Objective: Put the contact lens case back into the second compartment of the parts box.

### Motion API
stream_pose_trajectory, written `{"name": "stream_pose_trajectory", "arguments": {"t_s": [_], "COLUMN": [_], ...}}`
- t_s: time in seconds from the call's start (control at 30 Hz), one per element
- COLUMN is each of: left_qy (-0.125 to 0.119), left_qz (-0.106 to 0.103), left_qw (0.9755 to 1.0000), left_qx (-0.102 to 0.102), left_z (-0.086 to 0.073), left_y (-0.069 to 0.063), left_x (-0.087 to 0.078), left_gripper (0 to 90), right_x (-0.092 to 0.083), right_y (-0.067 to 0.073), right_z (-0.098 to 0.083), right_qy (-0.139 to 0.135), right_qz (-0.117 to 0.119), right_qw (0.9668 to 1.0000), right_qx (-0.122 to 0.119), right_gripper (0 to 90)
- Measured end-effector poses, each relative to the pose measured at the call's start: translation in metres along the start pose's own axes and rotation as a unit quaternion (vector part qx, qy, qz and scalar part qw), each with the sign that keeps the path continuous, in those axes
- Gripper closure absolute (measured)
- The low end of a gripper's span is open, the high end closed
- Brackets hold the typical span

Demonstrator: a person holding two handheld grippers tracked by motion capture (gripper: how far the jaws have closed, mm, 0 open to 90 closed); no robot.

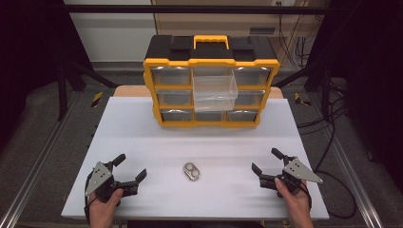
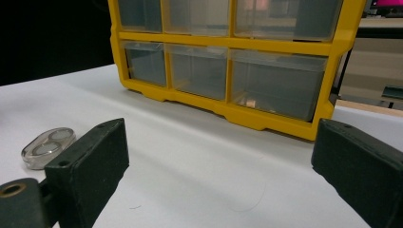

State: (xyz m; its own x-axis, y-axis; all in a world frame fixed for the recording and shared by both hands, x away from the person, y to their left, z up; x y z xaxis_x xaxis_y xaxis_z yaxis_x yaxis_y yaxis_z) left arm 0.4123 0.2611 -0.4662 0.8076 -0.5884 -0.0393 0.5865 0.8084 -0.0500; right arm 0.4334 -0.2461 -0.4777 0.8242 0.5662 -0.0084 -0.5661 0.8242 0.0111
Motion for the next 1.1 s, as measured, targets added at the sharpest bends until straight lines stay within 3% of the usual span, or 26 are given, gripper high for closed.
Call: {"name": "stream_pose_trajectory", "arguments": {"t_s": [0.17, 0.4, 0.43, 0.47, 0.57, 0.6, 0.67, 0.7, 0.77, 0.9, 1.1], "left_qy": [0.021, 0.059, 0.07, 0.099, 0.124, 0.124, 0.15, 0.15, 0.166, 0.176, 0.194], "left_qz": [-0.007, -0.016, -0.02, -0.025, -0.045, -0.045, -0.055, -0.055, -0.061, -0.069, -0.08], "left_qw": [0.9998, 0.998, 0.9972, 0.9944, 0.9909, 0.9909, 0.9867, 0.9867, 0.9835, 0.9812, 0.9763], "left_qx": [0.002, 0.013, 0.018, 0.025, 0.023, 0.023, 0.032, 0.032, 0.035, 0.036, 0.055], "left_z": [-0.002, 0.008, 0.009, 0.01, 0.01, 0.01, 0.01, 0.01, 0.011, 0.014, 0.017], "left_y": [-0.009, -0.027, -0.03, -0.038, -0.046, -0.046, -0.052, -0.052, -0.057, -0.061, -0.069], "left_x": [0.006, 0.024, 0.027, 0.035, 0.045, 0.045, 0.054, 0.054, 0.061, 0.065, 0.073], "left_gripper": [1.8, 2.3, 2.3, 2.7, 3.0, 3.0, 3.0, 3.2, 3.3, 3.2, 3.2], "right_x": [0.001, 0.002, 0.001, 0.001, 0.001, 0.002, 0.002, 0.002, 0.002, 0.002, 0.002], "right_y": [-0.002, -0.004, -0.003, -0.004, -0.004, -0.004, -0.003, -0.003, -0.002, -0.003, -0.003], "right_z": [0.001, -0.001, 0.0, 0.0, -0.001, -0.001, -0.001, -0.001, -0.001, -0.001, -0.001], "right_qy": [-0.002, 0.008, 0.008, 0.007, 0.01, 0.01, 0.013, 0.013, 0.013, 0.013, 0.013], "right_qz": [-0.006, -0.006, -0.006, -0.006, -0.006, -0.005, -0.005, -0.005, -0.004, -0.003, -0.004], "right_qw": [1.0, 0.9999, 0.9999, 1.0, 0.9999, 0.9999, 0.9999, 0.9999, 0.9999, 0.9999, 0.9999], "right_qx": [0.003, -0.004, -0.003, -0.003, -0.002, -0.003, -0.005, -0.005, -0.005, -0.005, -0.006], "right_gripper": [4.7, 4.2, 4.3, 4.2, 4.2, 4.2, 4.2, 4.2, 4.2, 4.1, 4.1]}}
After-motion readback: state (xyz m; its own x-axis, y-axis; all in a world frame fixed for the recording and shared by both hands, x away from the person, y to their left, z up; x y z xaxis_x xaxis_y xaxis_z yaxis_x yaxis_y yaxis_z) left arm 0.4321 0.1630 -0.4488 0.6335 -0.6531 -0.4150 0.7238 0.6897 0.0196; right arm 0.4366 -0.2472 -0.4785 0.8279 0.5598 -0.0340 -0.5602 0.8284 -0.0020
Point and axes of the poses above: each handheld gripper's, and its own axes: x roughly forward along the jaws, z roughly out of its top, y roughly to its left, the point moved 2 cm from there along x, roughly forward along the jaws, and after that the axes turned 6 degrees about -y, right-handed, at the moved point
